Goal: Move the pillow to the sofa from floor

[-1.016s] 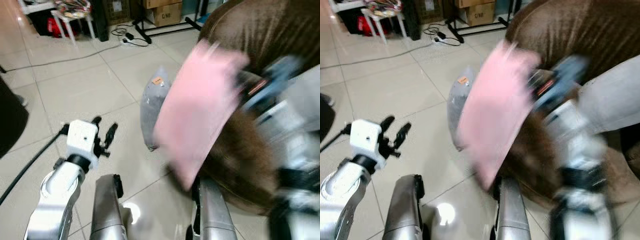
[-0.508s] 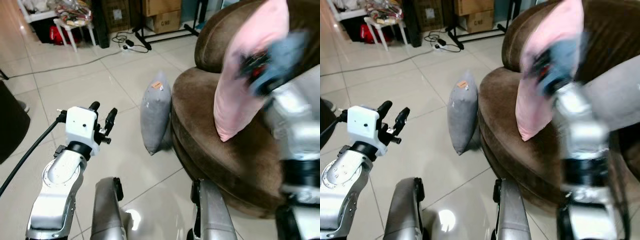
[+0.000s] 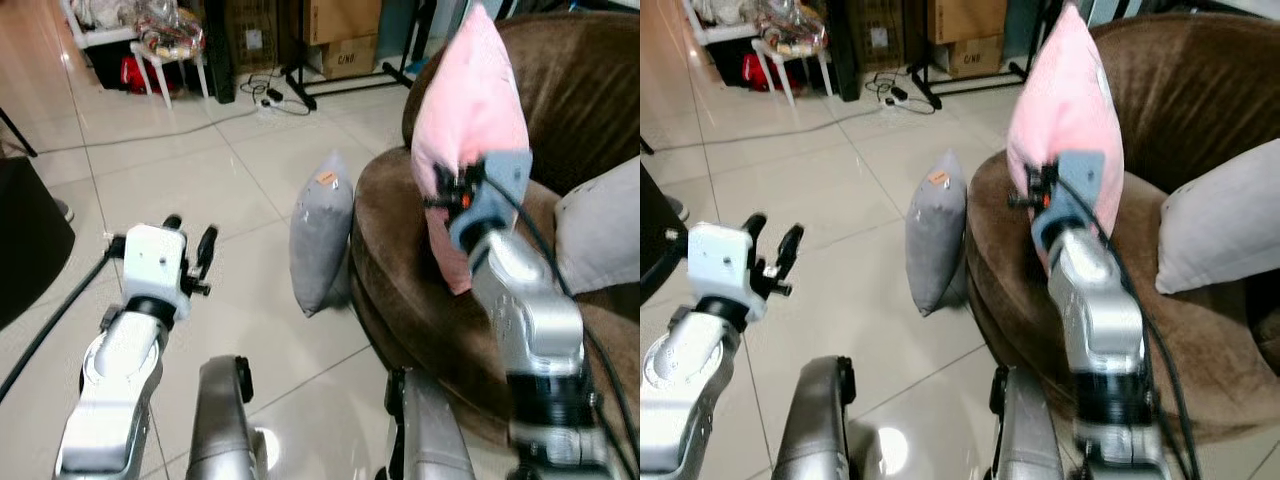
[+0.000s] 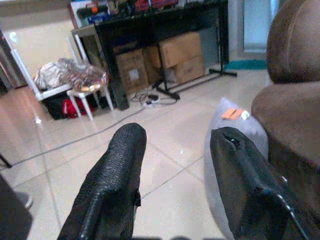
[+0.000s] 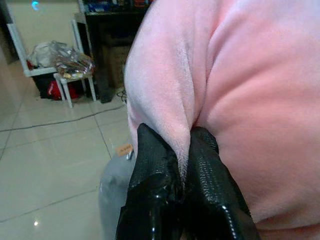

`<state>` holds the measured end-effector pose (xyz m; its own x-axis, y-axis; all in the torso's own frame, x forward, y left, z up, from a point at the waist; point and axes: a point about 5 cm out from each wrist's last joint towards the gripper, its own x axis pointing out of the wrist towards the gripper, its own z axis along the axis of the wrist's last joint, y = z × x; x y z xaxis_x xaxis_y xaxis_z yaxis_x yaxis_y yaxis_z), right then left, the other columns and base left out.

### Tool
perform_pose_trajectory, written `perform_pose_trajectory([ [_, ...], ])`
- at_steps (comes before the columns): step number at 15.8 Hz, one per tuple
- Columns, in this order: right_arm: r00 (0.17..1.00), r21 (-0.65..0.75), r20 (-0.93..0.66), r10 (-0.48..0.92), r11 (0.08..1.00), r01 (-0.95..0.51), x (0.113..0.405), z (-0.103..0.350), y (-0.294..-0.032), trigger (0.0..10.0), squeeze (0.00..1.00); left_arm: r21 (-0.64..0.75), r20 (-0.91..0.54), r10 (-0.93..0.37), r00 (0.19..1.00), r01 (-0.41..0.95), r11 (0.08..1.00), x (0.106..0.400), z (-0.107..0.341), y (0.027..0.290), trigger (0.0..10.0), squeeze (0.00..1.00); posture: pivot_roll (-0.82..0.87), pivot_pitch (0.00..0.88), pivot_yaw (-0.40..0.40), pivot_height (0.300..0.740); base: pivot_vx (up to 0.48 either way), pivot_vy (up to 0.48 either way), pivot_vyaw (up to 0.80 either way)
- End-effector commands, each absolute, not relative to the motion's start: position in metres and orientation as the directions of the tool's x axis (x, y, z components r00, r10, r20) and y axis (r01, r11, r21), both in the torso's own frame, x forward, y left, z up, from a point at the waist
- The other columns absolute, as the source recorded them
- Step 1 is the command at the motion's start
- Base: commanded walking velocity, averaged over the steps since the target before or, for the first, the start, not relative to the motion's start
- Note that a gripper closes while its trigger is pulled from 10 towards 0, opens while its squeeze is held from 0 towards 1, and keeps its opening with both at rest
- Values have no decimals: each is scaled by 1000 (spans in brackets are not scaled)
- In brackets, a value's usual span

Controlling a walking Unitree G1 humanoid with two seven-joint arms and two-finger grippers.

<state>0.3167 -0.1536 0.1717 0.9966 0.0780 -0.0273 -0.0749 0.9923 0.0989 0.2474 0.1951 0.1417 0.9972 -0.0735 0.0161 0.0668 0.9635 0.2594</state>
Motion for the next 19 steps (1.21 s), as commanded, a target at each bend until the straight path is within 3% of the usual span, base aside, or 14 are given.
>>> perform_pose_trajectory([
  [1,995,103,-73,72,993,-64,311,163,-151,10000,0,308,10,-72,997,66,949,248,137,194,10000,0,-4,0,-37,556,0,0,0],
  [19,991,65,-66,114,992,-109,299,153,-142,10000,0,291,48,-12,999,-3,957,250,139,196,10000,0,7,0,-40,686,0,0,0],
])
